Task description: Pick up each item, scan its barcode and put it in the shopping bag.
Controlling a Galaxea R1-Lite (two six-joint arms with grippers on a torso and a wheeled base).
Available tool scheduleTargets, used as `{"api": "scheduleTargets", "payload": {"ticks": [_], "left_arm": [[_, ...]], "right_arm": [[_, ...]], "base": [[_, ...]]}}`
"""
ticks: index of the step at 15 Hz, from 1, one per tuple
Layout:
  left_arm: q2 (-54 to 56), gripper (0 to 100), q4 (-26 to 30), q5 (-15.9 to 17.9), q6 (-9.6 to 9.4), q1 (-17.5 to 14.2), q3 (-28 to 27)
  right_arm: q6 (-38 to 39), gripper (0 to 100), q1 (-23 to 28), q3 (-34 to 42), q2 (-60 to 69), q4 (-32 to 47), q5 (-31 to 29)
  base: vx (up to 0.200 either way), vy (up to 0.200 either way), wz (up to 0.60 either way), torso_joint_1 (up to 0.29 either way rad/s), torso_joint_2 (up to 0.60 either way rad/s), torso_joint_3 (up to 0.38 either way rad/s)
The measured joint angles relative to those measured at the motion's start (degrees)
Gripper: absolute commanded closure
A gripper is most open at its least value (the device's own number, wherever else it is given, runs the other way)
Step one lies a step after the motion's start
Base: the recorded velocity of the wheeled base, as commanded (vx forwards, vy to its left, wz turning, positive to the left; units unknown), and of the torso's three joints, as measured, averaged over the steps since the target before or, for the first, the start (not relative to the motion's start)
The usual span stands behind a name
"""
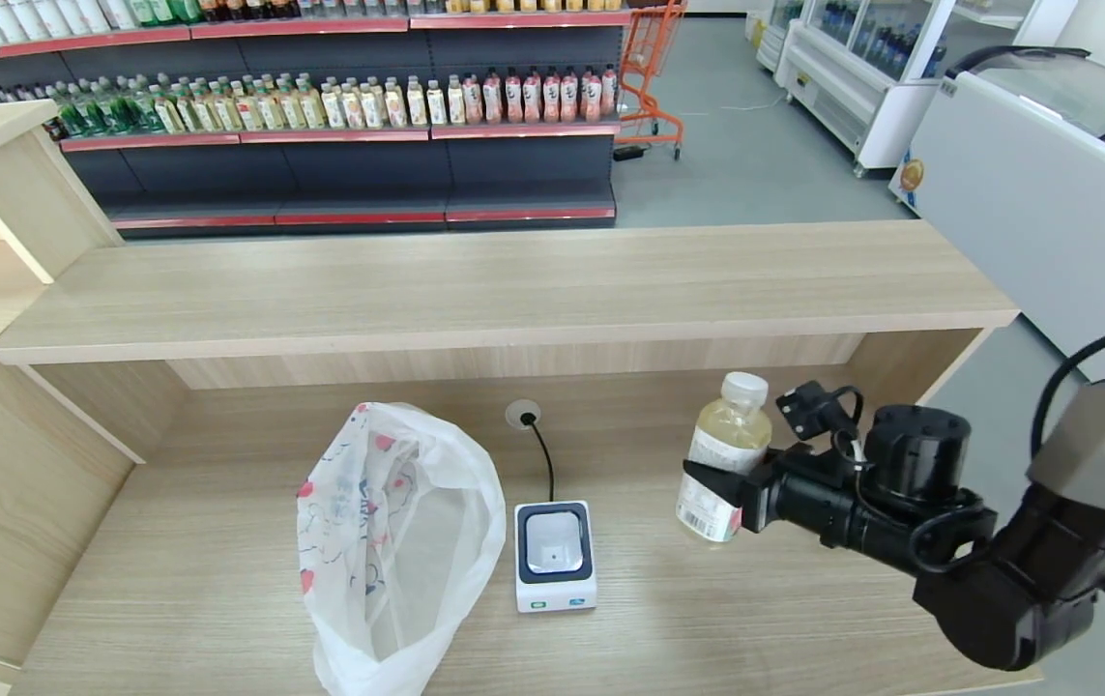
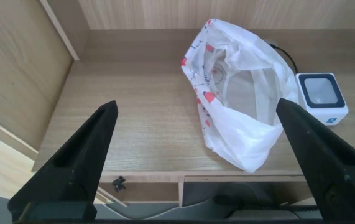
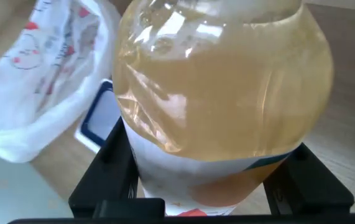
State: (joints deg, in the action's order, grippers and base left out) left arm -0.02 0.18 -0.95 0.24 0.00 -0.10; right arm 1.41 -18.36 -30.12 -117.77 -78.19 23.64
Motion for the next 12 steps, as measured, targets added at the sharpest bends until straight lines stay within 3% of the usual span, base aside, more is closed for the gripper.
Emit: {"api": "scheduleTargets", "payload": {"ticks": [4,6,12], "left_arm": [[0.0,0,0.0,0.0,-0.02,0.0,0.0],[0.0,0,0.0,0.0,-0.02,0.0,0.0],[0.0,0,0.0,0.0,-0.02,0.0,0.0]], "right_arm": [[8.7,100,-2.0,7.3,15.7,10.3,11.0],[10.5,100,-5.6,8.7,21.7,16.2,13.3],[11.1,100,-13.7,9.0,30.6,20.6,15.9]], "base": [[0.000,0.000,0.00,0.000,0.00,0.000],[0.000,0.000,0.00,0.000,0.00,0.000],[0.000,0.000,0.00,0.000,0.00,0.000]]}}
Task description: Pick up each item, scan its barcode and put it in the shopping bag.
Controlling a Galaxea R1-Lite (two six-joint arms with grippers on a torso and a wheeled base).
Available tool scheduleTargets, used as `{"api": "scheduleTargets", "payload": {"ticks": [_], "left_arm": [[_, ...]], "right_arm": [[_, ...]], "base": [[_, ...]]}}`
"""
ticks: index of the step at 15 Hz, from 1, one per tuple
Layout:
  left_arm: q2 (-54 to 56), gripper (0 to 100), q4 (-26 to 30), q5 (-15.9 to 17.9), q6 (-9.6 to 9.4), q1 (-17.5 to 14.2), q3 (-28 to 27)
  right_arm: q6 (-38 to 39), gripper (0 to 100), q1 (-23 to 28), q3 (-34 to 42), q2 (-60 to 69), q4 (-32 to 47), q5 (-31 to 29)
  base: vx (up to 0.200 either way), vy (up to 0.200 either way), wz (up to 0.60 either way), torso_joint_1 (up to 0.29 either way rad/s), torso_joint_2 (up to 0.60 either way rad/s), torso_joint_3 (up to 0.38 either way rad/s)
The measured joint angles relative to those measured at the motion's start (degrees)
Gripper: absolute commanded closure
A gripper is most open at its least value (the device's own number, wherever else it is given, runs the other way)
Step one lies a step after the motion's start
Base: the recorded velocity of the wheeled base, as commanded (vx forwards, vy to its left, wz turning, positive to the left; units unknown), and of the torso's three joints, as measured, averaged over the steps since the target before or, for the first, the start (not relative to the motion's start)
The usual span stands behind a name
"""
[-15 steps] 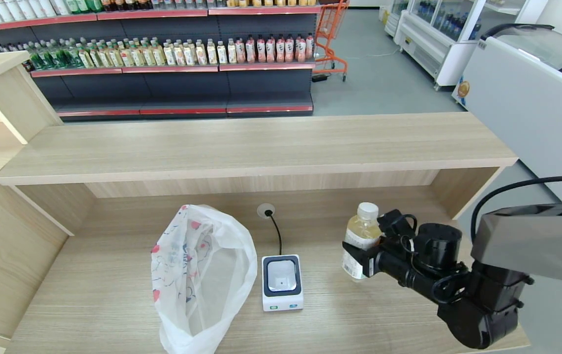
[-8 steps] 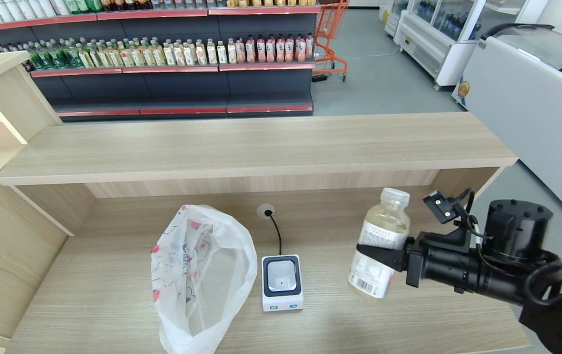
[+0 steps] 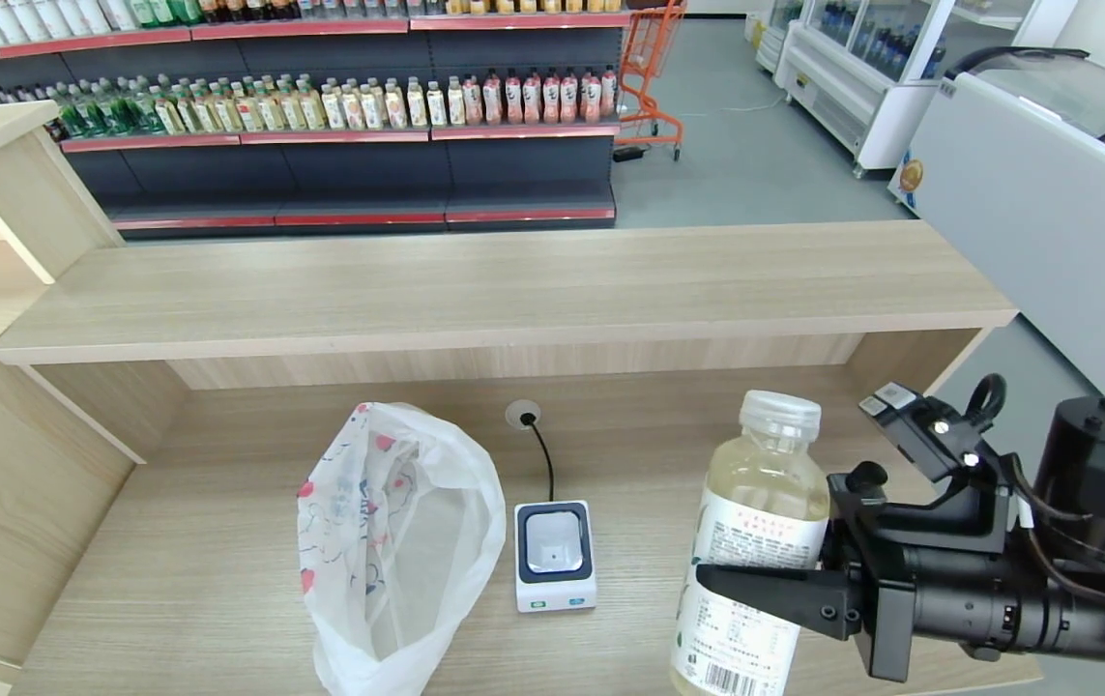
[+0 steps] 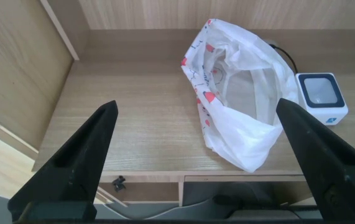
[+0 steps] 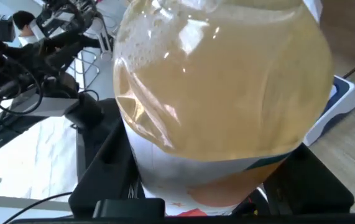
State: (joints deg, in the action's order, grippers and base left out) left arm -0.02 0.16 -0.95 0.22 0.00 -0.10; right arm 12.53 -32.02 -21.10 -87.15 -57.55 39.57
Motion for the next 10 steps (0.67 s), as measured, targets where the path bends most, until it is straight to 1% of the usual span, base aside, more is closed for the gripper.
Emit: {"api": "scheduleTargets", "payload": {"ticks": [2,4,10], "left_arm": [[0.0,0,0.0,0.0,0.02,0.0,0.0],[0.0,0,0.0,0.0,0.02,0.0,0.0],[0.0,0,0.0,0.0,0.02,0.0,0.0]], "right_arm": [[0.7,100,-1.2,0.4,1.2,1.9,-0.3],[0.9,100,-1.7,0.9,2.2,7.1,-0.5],[1.0,100,-2.2,0.6,3.0,10.1,-0.4]], "base": [[0.000,0.000,0.00,0.000,0.00,0.000],[0.000,0.000,0.00,0.000,0.00,0.000],[0.000,0.000,0.00,0.000,0.00,0.000]]}}
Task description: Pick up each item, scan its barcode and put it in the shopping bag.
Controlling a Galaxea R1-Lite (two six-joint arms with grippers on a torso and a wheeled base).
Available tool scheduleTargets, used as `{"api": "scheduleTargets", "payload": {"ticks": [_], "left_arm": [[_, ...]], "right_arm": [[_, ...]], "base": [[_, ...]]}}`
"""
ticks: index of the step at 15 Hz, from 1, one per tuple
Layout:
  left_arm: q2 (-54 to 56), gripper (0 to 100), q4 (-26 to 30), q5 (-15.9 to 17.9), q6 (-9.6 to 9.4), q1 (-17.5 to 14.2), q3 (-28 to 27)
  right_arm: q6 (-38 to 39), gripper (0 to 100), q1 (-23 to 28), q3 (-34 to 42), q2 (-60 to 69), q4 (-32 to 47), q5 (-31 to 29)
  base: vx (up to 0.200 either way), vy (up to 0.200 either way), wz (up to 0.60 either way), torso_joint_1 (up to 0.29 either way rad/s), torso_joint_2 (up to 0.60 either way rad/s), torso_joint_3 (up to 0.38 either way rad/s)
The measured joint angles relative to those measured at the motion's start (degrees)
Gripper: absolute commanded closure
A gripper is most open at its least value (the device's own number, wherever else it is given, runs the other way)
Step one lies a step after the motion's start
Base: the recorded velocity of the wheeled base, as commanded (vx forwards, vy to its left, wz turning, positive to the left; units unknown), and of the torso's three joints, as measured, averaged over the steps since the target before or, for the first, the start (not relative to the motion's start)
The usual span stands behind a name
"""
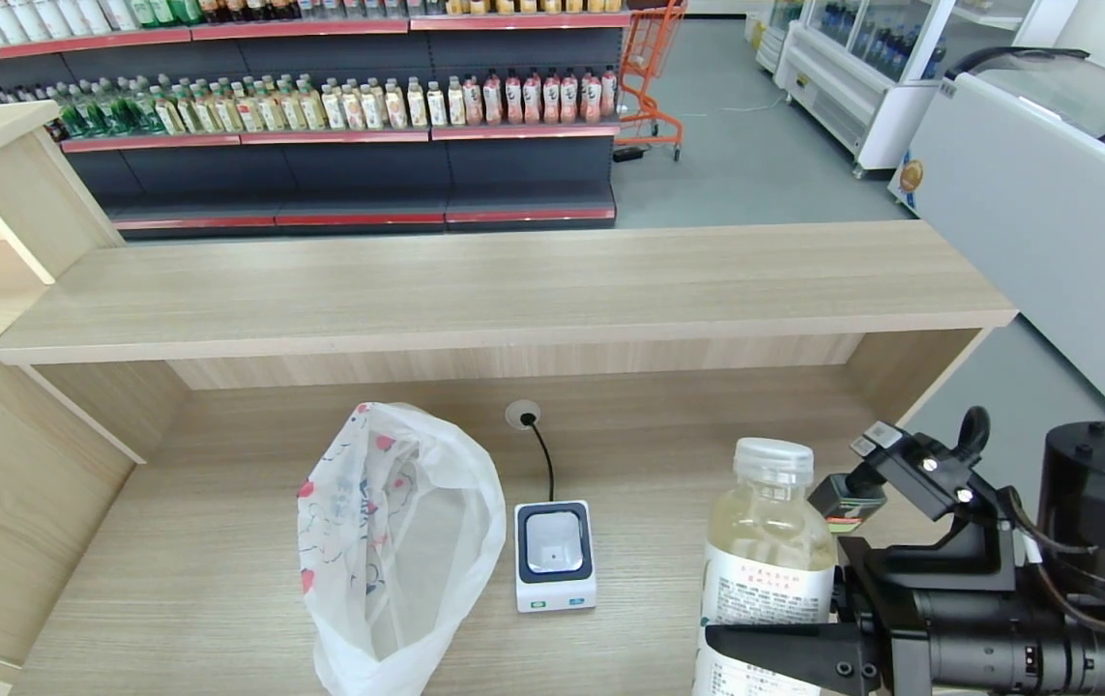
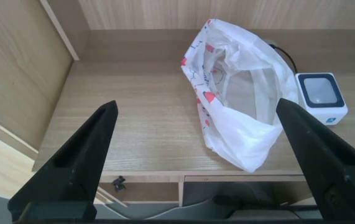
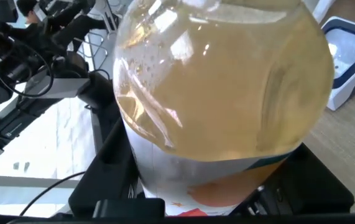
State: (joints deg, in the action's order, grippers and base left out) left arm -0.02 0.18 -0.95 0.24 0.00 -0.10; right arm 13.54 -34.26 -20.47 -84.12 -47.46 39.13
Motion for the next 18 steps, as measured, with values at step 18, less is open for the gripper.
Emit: {"api": "scheduleTargets", "payload": {"ticks": [18], "left_arm": [[0.0,0,0.0,0.0,0.00,0.0,0.0]], "right_arm": [[-25.0,100,3.0,-0.9,0.1,-3.1,-12.4]], "base": [[0.000,0.000,0.00,0.000,0.00,0.000]]}}
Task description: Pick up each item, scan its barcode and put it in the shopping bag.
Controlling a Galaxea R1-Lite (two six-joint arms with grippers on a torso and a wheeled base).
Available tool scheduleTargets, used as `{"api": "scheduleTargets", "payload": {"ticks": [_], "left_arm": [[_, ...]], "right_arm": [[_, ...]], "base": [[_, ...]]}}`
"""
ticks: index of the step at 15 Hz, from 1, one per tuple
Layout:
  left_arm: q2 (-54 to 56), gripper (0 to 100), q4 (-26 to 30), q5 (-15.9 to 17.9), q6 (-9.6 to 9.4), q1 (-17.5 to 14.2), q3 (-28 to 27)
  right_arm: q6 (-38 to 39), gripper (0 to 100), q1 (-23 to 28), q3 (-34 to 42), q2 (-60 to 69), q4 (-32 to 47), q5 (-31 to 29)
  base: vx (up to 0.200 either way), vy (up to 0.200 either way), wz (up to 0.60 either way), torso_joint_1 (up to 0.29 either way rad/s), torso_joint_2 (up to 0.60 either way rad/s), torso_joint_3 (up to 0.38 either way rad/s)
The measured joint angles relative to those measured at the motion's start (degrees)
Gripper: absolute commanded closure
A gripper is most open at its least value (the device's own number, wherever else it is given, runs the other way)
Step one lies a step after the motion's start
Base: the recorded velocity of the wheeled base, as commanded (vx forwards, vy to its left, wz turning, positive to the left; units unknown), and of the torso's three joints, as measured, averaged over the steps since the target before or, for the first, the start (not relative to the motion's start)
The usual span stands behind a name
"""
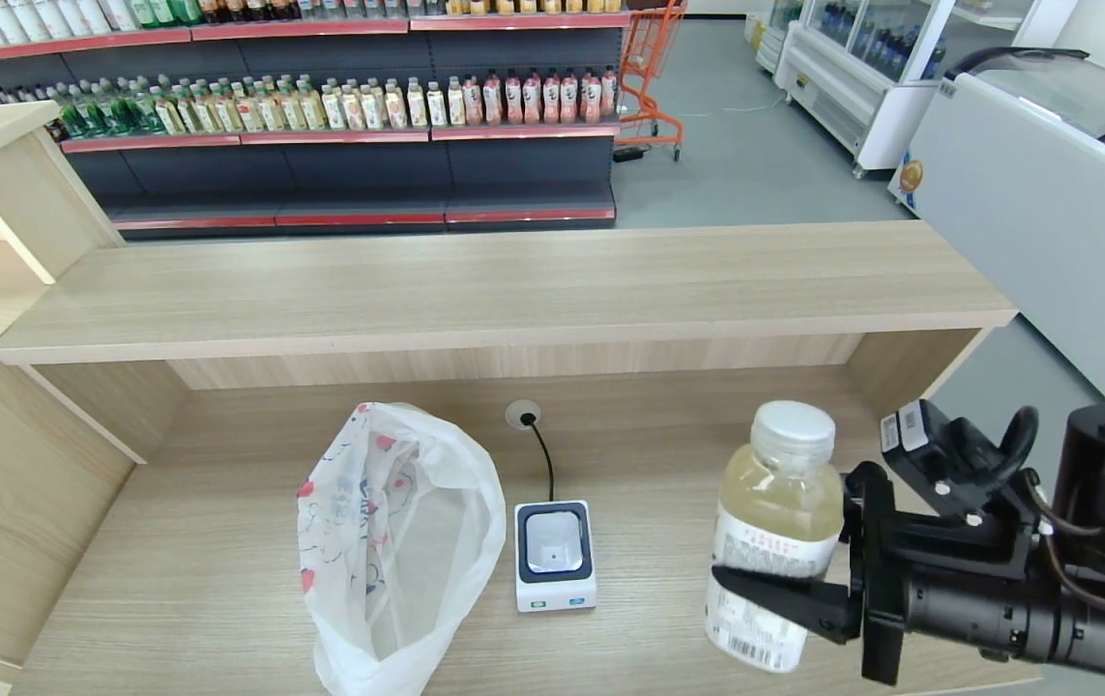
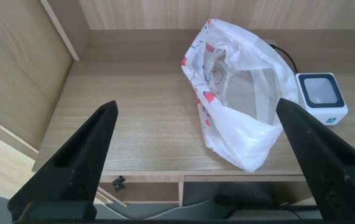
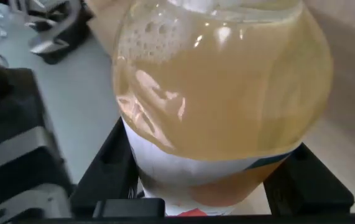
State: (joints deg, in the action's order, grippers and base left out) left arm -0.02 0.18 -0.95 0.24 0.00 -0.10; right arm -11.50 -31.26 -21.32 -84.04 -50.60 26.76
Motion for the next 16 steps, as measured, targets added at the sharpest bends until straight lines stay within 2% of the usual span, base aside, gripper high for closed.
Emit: {"api": "scheduleTargets", "payload": {"ticks": [2,6,8,16], "left_arm": [[0.0,0,0.0,0.0,0.00,0.0,0.0],[0.0,0,0.0,0.0,0.00,0.0,0.0],[0.0,0,0.0,0.0,-0.02,0.0,0.0],[0.0,0,0.0,0.0,-0.13,0.0,0.0]], "right_arm": [[-13.8,100,4.3,0.1,-2.3,-11.5,-6.0],[-25.3,100,9.0,4.6,-11.1,-34.2,-8.4],[-31.1,100,8.3,5.1,-13.9,-32.8,-8.2],[-37.3,100,7.3,0.9,-16.2,-33.1,-3.8]], "base": [[0.000,0.000,0.00,0.000,0.00,0.000],[0.000,0.000,0.00,0.000,0.00,0.000],[0.000,0.000,0.00,0.000,0.00,0.000],[0.000,0.000,0.00,0.000,0.00,0.000]]}}
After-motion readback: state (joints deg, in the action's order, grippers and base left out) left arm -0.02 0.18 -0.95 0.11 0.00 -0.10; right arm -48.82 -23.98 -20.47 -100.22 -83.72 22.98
